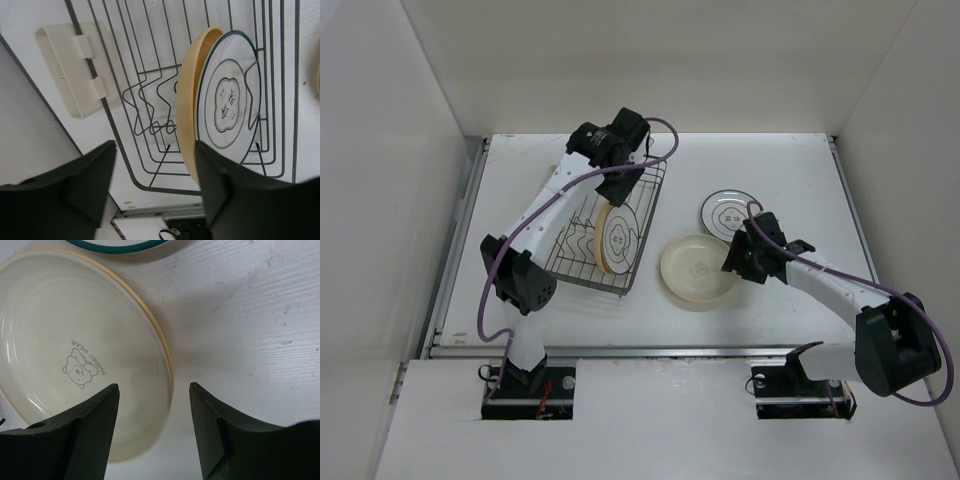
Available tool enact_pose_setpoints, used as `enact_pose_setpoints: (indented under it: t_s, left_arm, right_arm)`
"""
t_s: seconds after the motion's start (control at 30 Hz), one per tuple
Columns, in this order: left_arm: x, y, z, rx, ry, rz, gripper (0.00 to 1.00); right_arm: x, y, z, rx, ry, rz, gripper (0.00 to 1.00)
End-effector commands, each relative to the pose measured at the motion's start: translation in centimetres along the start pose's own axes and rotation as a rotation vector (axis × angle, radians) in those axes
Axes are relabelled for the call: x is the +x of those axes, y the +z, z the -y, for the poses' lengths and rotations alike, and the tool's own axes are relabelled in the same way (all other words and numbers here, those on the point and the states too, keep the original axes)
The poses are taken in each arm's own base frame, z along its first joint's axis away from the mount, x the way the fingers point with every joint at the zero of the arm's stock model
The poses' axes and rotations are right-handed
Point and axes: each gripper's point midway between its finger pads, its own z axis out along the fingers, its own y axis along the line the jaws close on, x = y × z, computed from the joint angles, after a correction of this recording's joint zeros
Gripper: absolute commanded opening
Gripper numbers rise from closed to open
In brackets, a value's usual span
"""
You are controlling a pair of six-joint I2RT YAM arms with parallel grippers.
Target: Unload the plates from the dish rack
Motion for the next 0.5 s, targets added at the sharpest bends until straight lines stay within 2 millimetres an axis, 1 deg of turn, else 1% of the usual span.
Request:
enact_pose_setpoints:
  t_s: [0.0, 0.07, 0.1, 0.17, 0.23, 0.27, 0.3, 0.33, 0.4, 0.43, 0.47]
  left_arm:
    - [1.0, 0.9, 0.5, 0.017, 0.035, -0.075, 0.54]
    - [1.4, 1.7, 1.2, 0.039, 0.046, -0.107, 0.48]
    - [1.6, 1.6, 1.3, 0.049, 0.049, -0.115, 0.47]
    - [1.9, 2.2, 1.6, 0.051, 0.058, -0.143, 0.47]
    - [1.9, 2.2, 1.6, 0.051, 0.067, -0.143, 0.45]
    - [2.2, 2.8, 1.6, 0.043, 0.074, -0.162, 0.45]
    - [2.2, 2.8, 1.4, 0.028, 0.076, -0.163, 0.40]
    - [2.0, 3.2, 1.5, 0.028, 0.076, -0.164, 0.38]
    - [2.0, 3.2, 1.0, 0.002, 0.078, -0.165, 0.31]
    - [2.0, 3.2, 1.0, 0.002, 0.078, -0.165, 0.21]
    - [2.0, 3.2, 1.1, 0.001, 0.069, -0.165, 0.15]
  right_arm:
    - [-1.3, -0.7, -0.9, -0.027, -0.012, 0.048, 0.64]
    - [-1.3, -0.7, -0.9, -0.027, -0.012, 0.048, 0.64]
    - [-1.3, -0.7, -0.9, -0.027, -0.012, 0.048, 0.64]
    - [-1.0, -0.6, -0.7, -0.021, -0.013, 0.041, 0.64]
    - [-1.0, -0.6, -0.7, -0.021, -0.013, 0.041, 0.64]
    - [-1.0, -0.6, -0.7, -0.021, -0.013, 0.041, 0.64]
    - [-0.8, -0.7, -0.5, -0.021, -0.013, 0.041, 0.64]
    - [-0.8, -0.7, -0.5, -0.021, -0.013, 0.041, 0.64]
    - [-0.8, -0.7, -0.5, -0.021, -0.013, 0.041, 0.64]
    - [-0.8, -0.7, -0.5, -0.021, -0.013, 0.041, 0.64]
    - [-0.8, -0.7, -0.5, -0.021, -0.013, 0.041, 0.64]
